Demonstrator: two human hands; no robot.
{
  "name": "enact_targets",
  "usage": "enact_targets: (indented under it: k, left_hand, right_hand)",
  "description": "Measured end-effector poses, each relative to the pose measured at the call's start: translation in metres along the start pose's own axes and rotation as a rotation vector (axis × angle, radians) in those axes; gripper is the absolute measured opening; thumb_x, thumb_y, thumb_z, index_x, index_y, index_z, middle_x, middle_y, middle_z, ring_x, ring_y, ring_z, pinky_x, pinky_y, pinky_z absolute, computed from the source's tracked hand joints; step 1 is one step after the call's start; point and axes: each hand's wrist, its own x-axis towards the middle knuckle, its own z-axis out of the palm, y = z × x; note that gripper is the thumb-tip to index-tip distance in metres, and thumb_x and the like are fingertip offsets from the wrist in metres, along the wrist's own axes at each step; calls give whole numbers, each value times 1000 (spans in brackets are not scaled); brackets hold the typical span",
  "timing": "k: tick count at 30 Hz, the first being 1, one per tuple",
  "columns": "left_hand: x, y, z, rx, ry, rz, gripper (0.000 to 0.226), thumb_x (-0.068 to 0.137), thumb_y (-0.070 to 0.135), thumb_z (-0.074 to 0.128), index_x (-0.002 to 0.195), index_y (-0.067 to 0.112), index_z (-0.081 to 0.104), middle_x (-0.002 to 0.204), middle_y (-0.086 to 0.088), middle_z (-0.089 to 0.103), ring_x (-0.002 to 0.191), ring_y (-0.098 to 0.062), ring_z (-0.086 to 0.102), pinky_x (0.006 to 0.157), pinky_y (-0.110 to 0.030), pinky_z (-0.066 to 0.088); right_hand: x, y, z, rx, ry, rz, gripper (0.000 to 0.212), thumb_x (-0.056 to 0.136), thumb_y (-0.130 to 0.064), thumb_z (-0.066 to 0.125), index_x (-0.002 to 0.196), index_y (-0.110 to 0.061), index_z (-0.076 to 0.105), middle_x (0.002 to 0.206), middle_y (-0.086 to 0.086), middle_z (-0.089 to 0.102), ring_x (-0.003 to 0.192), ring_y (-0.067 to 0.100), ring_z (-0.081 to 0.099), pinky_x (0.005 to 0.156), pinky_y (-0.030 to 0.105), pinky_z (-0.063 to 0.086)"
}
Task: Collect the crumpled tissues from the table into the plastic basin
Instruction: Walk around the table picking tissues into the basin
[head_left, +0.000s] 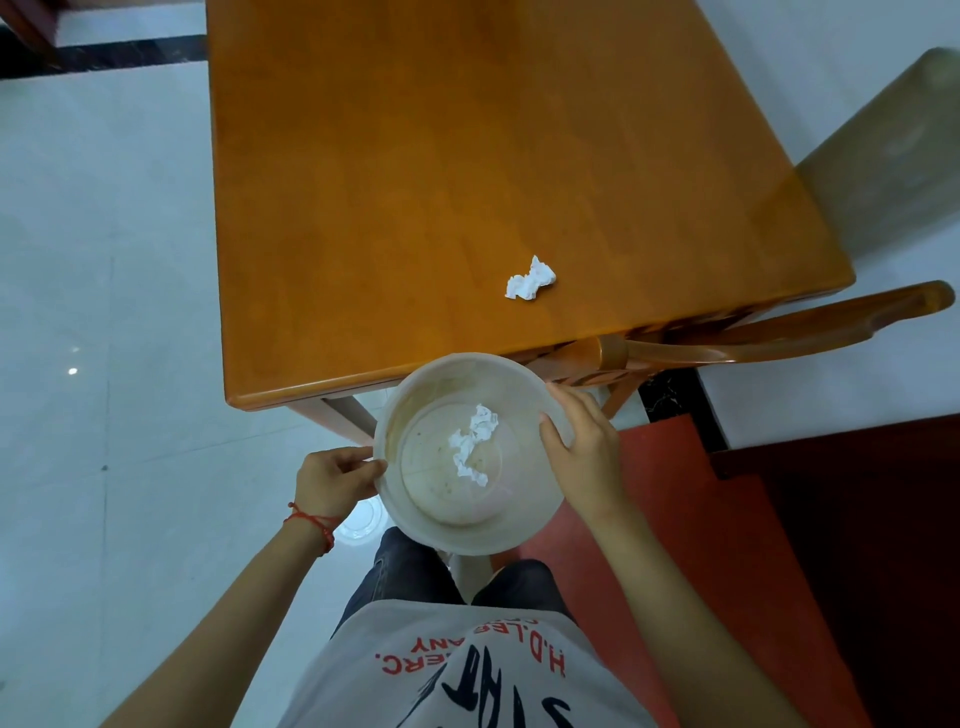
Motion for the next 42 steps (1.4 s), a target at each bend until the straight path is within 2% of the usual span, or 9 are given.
enact_targets:
  k: [3,7,10,13,18,22,26,38,42]
  left_hand:
    - [-2,-6,-7,-13,10,-11,23,79,6,65,100,-1,68,88,-12,68,56,-7,67,78,-32,54]
    - [-5,-10,-18,-40,27,-41,23,78,5,65,101,-2,67,82,-6,68,53,1,66,79,-35,54]
    - [-6,-13,-25,-52,41,-53,23,78,3,64,100,-2,67,64,6,70,54,1,66,81,-37,54]
    - [-5,-15,-29,-33,20,-45,23,79,4,65,101,0,68,51,25,66,56,2,66,74,-28,54]
    - [-1,-18,-32,-11,11,-23,22,78,4,66,99,-1,68,51,26,66,56,1,66,58,-9,53]
    - [1,-19,-32,-8,8,-24,21,78,5,66,98,1,69,53,27,66,58,0,67,61,-12,55]
    - [2,-20,-32,-7,4,-29,21,78,5,65,98,3,69,54,27,66,60,-1,68,75,-31,56]
    - [8,-23,-32,14,5,-28,23,78,4,65,101,2,68,52,27,66,58,1,67,77,-32,54]
    - [9,-22,-33,25,4,-26,24,78,5,65,101,2,68,52,29,65,59,2,67,78,-33,53]
  right_hand:
    - [26,-14,12,105,-5,40,37,88,-14,54,125,-9,52,126,8,57,114,12,51,97,31,44]
    - [61,-20,33,156,0,63,39,88,-16,56,126,-8,52,127,12,56,113,24,55,94,42,49]
    - [87,-23,46,135,22,86,40,88,-17,56,127,-7,50,131,12,53,121,24,50,102,34,42]
    - [113,-21,57,79,92,157,42,88,-17,57,128,-7,48,136,12,49,127,25,43,101,27,33]
    - [151,-5,69,-20,139,231,51,86,-20,59,133,-11,42,145,10,39,135,26,32,111,41,32]
    - [169,6,73,-102,70,218,54,87,-21,58,136,-14,37,149,11,33,137,27,27,112,41,29]
    - [176,13,75,-149,8,153,44,87,-16,56,130,-11,47,139,11,46,127,29,39,106,40,35]
    - [139,-9,65,22,-14,11,27,84,-7,59,112,-6,62,113,16,61,97,28,58,82,35,49]
    - [88,-23,57,124,-28,-92,26,81,-5,64,106,-5,64,106,13,64,89,21,60,73,12,46]
